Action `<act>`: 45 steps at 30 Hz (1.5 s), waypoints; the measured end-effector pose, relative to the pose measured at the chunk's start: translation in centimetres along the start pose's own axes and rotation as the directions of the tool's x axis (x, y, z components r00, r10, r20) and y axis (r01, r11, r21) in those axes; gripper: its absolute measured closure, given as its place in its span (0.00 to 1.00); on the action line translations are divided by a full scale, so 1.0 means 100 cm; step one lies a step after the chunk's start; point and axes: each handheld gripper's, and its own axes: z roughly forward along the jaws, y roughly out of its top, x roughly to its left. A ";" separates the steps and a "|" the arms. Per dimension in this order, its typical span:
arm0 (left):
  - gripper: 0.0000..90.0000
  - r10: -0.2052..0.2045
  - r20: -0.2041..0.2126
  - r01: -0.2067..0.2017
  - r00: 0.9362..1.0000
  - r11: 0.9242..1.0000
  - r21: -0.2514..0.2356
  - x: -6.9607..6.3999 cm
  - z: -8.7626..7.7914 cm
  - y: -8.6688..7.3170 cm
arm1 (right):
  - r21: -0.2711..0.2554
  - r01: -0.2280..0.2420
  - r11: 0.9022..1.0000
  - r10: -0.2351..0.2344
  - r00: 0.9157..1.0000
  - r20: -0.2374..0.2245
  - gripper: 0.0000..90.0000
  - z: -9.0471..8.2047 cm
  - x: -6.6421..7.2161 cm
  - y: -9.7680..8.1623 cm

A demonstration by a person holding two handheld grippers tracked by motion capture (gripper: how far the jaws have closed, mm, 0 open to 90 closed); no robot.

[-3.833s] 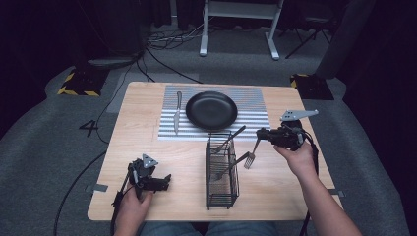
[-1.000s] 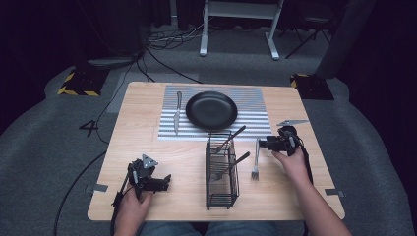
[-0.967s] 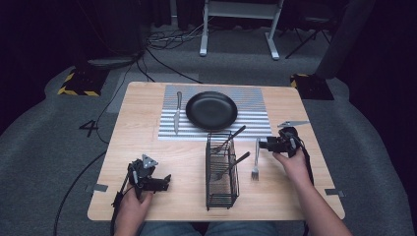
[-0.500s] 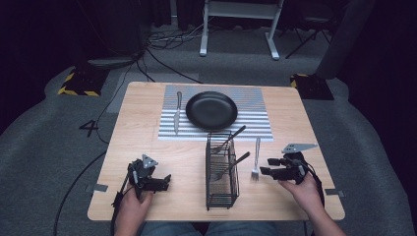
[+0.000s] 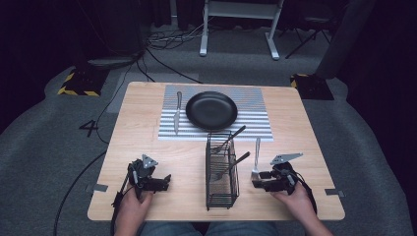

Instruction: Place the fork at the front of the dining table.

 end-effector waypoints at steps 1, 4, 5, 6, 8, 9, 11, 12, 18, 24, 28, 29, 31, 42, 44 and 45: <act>0.00 0.000 0.000 0.000 1.000 1.000 0.000 0.000 0.000 0.000 | 0.004 -0.002 1.000 0.002 1.000 0.007 0.51 0.001 -0.001 0.000; 0.00 0.000 0.000 0.000 1.000 1.000 0.000 0.000 0.000 0.000 | 0.003 -0.017 1.000 0.017 1.000 0.004 0.52 0.002 -0.008 -0.001; 0.00 0.000 0.000 0.000 1.000 1.000 0.000 0.000 0.000 0.000 | 0.002 -0.017 1.000 0.017 1.000 0.007 0.53 0.002 -0.009 -0.001; 0.00 0.000 0.000 0.000 1.000 1.000 0.000 0.000 0.000 0.000 | 0.003 -0.013 1.000 0.013 1.000 0.013 0.55 0.001 -0.011 0.000; 0.00 0.000 0.000 0.000 1.000 1.000 0.000 0.000 0.000 0.000 | 0.009 0.006 1.000 -0.006 1.000 0.015 0.59 0.001 -0.015 0.003; 0.00 0.000 0.000 0.000 1.000 1.000 0.000 0.000 0.000 0.000 | 0.014 0.013 1.000 -0.013 1.000 0.016 0.60 0.001 -0.016 0.005; 0.00 0.000 0.000 0.000 1.000 1.000 0.000 0.000 0.000 0.000 | 0.031 0.029 0.999 -0.030 0.999 0.023 0.61 0.003 -0.021 0.011; 0.00 0.000 0.000 0.000 1.000 1.000 0.000 0.000 0.000 0.000 | 0.040 0.031 0.999 -0.033 0.999 0.033 0.62 0.003 -0.025 0.015; 0.00 0.000 0.000 0.000 1.000 1.000 0.000 0.000 0.000 0.000 | 0.077 0.056 0.995 -0.063 0.995 0.081 0.62 0.005 -0.036 0.031; 0.00 0.000 0.000 0.000 1.000 1.000 0.000 0.000 0.000 0.000 | 0.049 0.034 0.998 -0.036 0.998 0.051 0.60 -0.005 -0.045 0.036; 0.00 0.000 0.000 0.000 1.000 1.000 0.000 0.000 0.000 0.000 | -0.044 0.000 0.999 -0.001 1.000 -0.015 0.56 -0.016 -0.047 0.044; 0.00 0.000 0.000 0.000 1.000 1.000 0.000 0.000 0.000 0.000 | -0.061 -0.007 0.998 0.008 1.000 0.005 0.56 -0.017 -0.047 0.047; 0.00 0.000 0.000 0.000 1.000 1.000 0.000 0.000 0.000 0.000 | -0.079 -0.006 0.997 0.012 0.998 0.069 0.56 -0.014 -0.050 0.052; 0.00 0.000 0.000 0.000 1.000 1.000 0.000 0.000 0.000 0.000 | -0.046 -0.058 0.997 0.067 0.968 0.242 0.73 0.030 -0.082 0.065; 0.00 0.000 0.000 0.000 1.000 1.000 0.000 0.000 0.000 0.000 | -0.045 -0.040 0.998 0.050 0.965 0.258 0.76 0.032 -0.080 0.067; 0.00 0.000 0.000 0.000 1.000 1.000 0.000 0.000 0.000 0.000 | -0.048 -0.035 0.998 0.047 0.965 0.258 0.77 0.033 -0.080 0.067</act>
